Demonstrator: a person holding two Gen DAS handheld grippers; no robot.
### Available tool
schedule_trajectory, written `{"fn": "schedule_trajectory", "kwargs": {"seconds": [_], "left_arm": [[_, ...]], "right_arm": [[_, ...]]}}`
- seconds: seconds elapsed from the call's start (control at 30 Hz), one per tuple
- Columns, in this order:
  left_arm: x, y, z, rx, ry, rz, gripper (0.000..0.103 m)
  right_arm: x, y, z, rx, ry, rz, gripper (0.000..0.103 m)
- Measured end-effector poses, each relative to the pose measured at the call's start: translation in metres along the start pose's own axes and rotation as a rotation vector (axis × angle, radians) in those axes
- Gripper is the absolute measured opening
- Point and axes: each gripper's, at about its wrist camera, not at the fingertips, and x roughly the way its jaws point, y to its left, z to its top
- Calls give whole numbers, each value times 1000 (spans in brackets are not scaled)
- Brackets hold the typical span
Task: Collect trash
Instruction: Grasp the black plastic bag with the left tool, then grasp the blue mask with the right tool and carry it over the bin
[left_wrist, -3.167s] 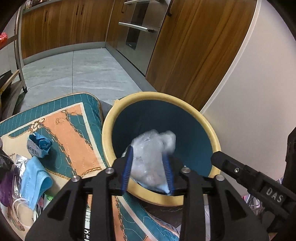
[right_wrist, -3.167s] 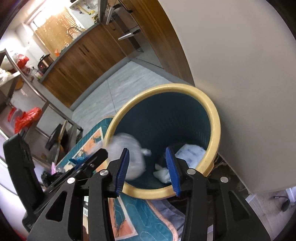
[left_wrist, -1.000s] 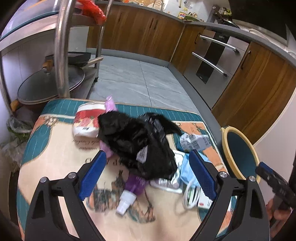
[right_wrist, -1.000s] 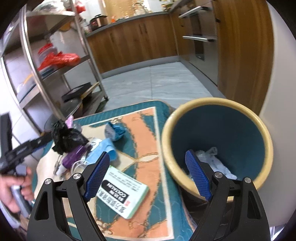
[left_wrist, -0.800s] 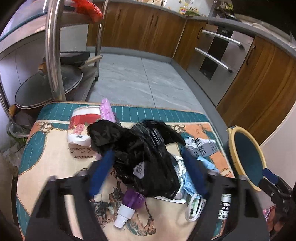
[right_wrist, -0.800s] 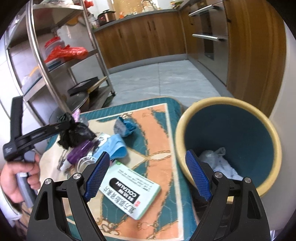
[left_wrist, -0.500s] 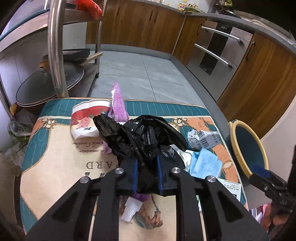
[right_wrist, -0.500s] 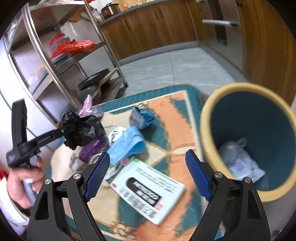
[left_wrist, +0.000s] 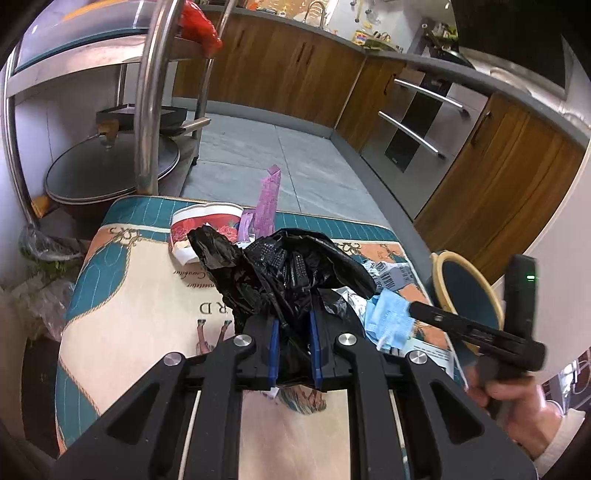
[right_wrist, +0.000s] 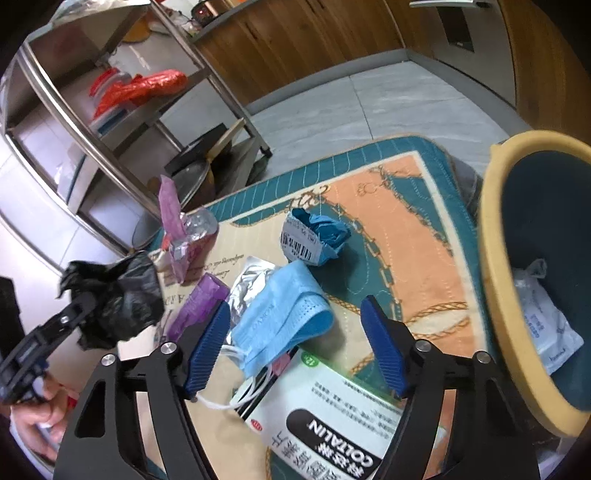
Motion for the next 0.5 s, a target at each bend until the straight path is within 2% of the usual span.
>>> {"fn": "schedule_trajectory", "kwargs": {"seconds": [0.1, 0.2, 0.27, 0.37, 0.5], "left_arm": [[-8, 5, -4, -20, -8, -3, 13], [-11, 9, -9, -38, -3, -4, 13], [-12, 10, -12, -40, -1, 2, 13], [-15, 10, -15, -37, -3, 8, 13], [-21, 5, -16, -19, -13, 11, 13]], "right_arm": [[8, 0, 0, 1, 13, -2, 69], [14, 1, 0, 3, 25, 5, 56], [16, 2, -2, -4, 33, 4, 35], [13, 5, -4, -20, 34, 16, 20], [2, 10, -6, -36, 5, 34, 13]]}}
